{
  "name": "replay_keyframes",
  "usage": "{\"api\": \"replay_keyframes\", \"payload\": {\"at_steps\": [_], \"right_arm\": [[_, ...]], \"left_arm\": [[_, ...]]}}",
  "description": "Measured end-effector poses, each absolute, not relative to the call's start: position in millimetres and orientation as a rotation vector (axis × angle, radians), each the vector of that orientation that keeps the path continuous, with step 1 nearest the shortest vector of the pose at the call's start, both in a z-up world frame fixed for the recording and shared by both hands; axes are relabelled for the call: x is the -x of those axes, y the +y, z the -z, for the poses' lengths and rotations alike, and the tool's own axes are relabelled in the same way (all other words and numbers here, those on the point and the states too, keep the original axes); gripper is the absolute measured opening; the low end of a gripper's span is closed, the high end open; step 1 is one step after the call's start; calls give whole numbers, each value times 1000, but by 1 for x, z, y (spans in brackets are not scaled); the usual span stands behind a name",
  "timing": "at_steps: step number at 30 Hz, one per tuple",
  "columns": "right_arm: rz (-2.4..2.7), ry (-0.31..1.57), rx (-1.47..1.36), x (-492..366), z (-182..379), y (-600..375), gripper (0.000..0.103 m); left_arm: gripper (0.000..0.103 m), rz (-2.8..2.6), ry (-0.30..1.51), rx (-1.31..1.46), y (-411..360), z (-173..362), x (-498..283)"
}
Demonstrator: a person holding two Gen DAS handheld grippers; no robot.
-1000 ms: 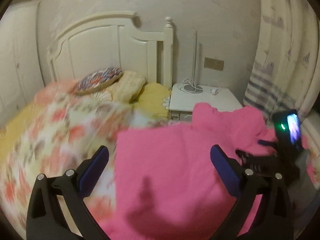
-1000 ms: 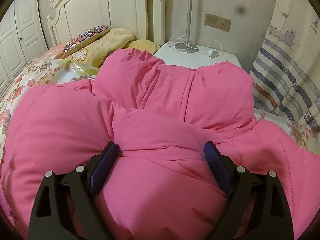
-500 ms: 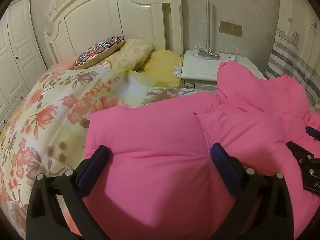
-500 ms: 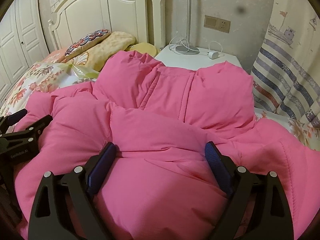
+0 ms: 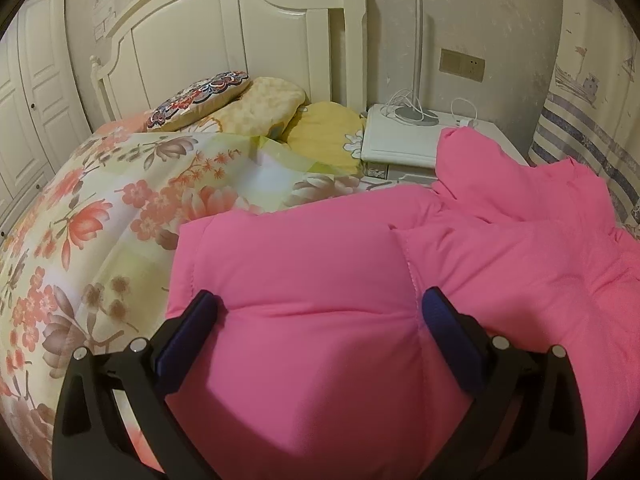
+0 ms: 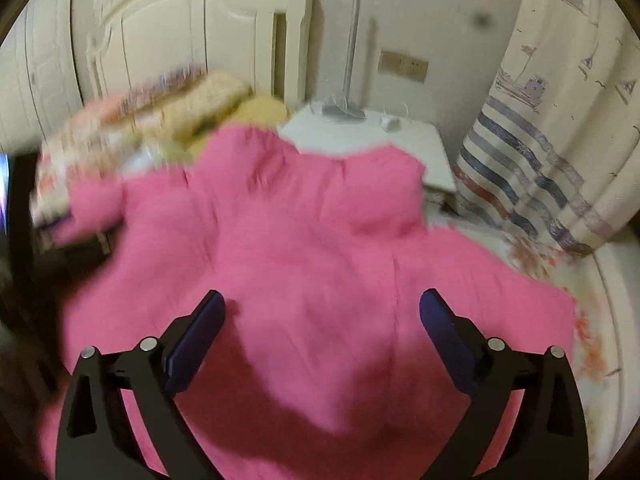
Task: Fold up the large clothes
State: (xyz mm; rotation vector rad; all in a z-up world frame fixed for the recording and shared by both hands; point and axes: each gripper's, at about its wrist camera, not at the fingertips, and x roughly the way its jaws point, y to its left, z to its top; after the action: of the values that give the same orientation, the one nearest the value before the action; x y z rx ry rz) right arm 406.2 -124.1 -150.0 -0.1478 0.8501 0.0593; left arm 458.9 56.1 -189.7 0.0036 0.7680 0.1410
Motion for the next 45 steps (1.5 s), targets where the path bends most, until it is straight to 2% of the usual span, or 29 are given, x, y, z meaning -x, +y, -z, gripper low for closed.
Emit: {"api": "replay_keyframes", "payload": {"at_steps": [2,7,11,15,21,26,29,35,45], "right_arm": [[-110,905,170,-405,181,-127,97],[-125,951,114,-393,165,-140,96],[-181,854,123,-338,128,-153,96],[-191,756,50,-266,113,-189,97],[-158,839,35,-173,148,-216,97],[-109,1010,118,-138,201,-209,97],[-82,977,58,-119,192,-218,97],[-59,778,-38,-41,155,-259,97],[-136,749,-426,68,205,-336,97]], "left_arm": [[101,-141,765,-4,55,189,-458],[101,-104,808,20,61,180,-446],[101,6,814,159,80,156,-387],[101,113,840,117,74,152,-312],[101,166,882,-29,60,179,-196],[101,139,906,-141,56,206,-159],[101,123,896,-102,63,199,-146],[101,135,801,-76,97,183,-93],[99,236,812,208,172,200,-39]]}}
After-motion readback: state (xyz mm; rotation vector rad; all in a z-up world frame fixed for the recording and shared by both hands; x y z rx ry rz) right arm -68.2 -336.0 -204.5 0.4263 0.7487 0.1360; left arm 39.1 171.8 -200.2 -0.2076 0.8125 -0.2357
